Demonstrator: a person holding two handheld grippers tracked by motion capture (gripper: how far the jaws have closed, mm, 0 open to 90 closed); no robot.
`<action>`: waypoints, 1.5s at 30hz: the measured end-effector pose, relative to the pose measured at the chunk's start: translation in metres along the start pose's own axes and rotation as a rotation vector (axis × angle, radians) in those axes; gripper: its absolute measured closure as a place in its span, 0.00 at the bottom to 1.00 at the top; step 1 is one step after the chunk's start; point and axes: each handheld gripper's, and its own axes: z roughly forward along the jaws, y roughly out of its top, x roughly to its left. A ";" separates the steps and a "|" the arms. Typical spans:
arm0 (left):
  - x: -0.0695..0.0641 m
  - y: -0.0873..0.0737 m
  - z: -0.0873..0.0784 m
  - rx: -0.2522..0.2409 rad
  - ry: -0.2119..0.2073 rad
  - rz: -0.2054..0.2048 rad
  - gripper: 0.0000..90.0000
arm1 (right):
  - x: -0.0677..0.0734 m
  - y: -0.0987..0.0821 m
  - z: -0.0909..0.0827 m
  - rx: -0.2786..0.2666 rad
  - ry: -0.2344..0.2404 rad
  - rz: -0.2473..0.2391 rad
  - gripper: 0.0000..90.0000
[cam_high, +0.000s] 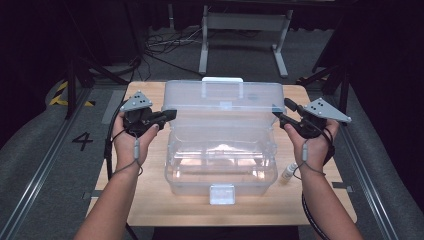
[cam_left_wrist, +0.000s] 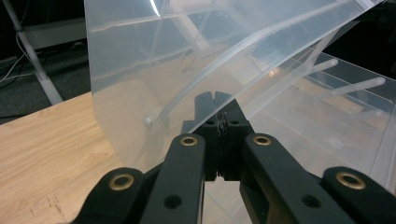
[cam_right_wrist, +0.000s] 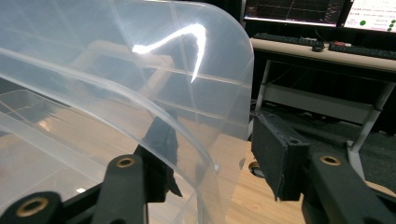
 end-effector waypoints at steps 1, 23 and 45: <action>0.000 0.000 0.000 0.001 0.000 0.000 0.98 | 0.000 0.000 0.000 0.001 -0.003 -0.002 0.59; -0.006 -0.014 -0.018 0.004 0.031 0.026 0.89 | 0.001 0.004 0.006 -0.003 -0.002 0.000 0.67; -0.020 -0.067 -0.046 0.061 -0.061 0.044 0.89 | 0.000 0.013 0.007 0.011 -0.069 -0.046 0.82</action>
